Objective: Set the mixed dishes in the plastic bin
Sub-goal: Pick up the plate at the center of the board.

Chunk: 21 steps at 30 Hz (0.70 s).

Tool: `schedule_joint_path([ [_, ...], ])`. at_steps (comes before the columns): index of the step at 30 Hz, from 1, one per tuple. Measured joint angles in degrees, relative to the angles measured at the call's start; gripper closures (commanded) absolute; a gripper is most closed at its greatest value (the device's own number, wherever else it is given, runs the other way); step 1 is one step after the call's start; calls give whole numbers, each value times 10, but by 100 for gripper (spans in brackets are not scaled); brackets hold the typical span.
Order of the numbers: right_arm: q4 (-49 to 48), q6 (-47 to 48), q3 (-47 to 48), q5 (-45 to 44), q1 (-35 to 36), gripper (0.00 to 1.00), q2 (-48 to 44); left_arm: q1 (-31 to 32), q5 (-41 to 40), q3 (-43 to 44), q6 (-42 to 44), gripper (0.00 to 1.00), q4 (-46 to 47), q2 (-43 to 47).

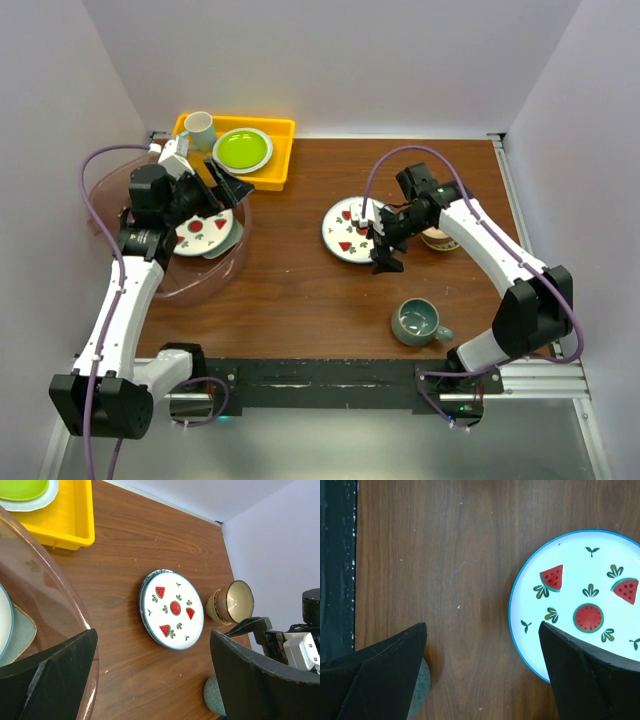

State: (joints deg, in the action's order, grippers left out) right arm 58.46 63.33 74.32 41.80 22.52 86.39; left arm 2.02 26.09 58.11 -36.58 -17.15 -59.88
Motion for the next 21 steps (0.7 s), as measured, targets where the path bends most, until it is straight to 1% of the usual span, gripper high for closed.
schedule_joint_path([
  [12,-10,18,-30,-39,13,2,-3,24,-13,-1,0,0,5,-7],
  [21,-17,31,-53,-62,39,2,-3,43,-21,-5,0,0,16,-18],
])
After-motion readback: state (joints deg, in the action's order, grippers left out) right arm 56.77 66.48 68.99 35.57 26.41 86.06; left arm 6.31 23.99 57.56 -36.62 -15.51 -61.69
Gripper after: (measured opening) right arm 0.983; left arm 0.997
